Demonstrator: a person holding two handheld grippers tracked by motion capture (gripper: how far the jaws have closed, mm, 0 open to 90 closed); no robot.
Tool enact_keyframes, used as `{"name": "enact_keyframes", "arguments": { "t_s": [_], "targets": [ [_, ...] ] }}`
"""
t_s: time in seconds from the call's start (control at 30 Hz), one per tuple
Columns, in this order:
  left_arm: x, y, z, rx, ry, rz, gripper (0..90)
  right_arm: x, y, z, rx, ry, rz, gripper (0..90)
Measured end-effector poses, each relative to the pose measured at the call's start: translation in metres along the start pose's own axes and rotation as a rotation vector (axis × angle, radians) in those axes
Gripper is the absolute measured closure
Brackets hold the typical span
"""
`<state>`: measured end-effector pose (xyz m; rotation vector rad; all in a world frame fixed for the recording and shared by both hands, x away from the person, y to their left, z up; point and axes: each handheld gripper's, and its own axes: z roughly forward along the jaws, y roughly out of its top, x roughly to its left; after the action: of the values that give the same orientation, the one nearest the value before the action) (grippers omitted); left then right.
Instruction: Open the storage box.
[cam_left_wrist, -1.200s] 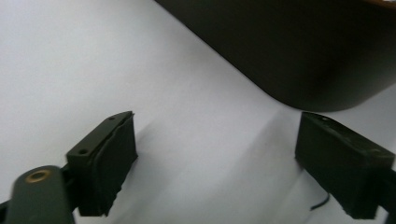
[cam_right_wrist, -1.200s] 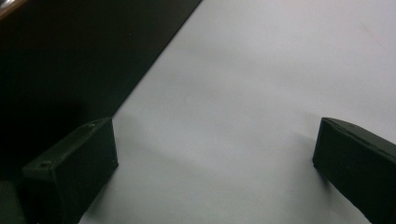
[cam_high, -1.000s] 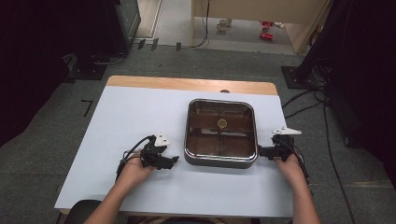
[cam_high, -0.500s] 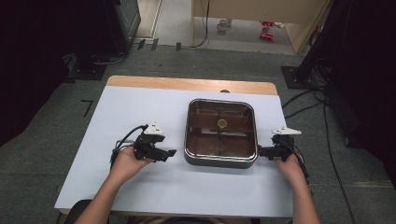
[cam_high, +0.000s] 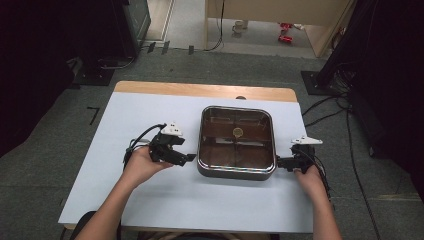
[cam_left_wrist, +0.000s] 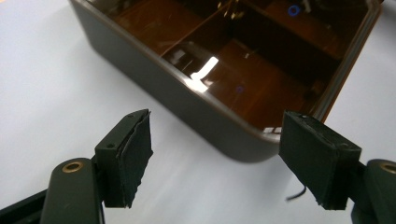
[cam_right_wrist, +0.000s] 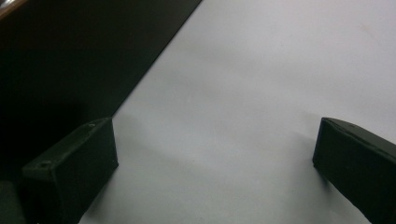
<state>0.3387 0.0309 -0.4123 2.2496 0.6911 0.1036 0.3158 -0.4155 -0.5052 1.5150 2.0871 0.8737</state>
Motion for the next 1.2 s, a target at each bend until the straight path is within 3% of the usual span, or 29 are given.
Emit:
{"name": "enact_keyframes", "arguments": {
  "t_s": [0.43, 0.73, 0.87, 0.97, 1.2],
  "targets": [
    [-0.006, 0.054, 0.026, -0.005, -0.053, 0.056, 26.6, 0.0, 0.0, 0.0, -0.001, 0.0, 0.001, 0.0],
    [-0.008, 0.074, 0.049, 0.001, -0.074, 0.082, 30.8, 0.0, 0.0, 0.0, 0.0, -0.001, 0.001, 0.0],
    [-0.011, 0.084, 0.063, -0.009, -0.078, 0.103, 33.8, 0.0, 0.0, 0.0, -0.001, -0.002, 0.001, 0.0],
    [-0.013, 0.092, 0.079, 0.012, -0.08, 0.123, 34.5, 0.001, 0.0, 0.0, -0.002, -0.002, 0.001, 0.0],
    [-0.015, 0.098, 0.102, 0.012, -0.085, 0.124, 39.9, 0.001, 0.0, 0.0, -0.001, -0.002, 0.002, 0.0]
  ]
}}
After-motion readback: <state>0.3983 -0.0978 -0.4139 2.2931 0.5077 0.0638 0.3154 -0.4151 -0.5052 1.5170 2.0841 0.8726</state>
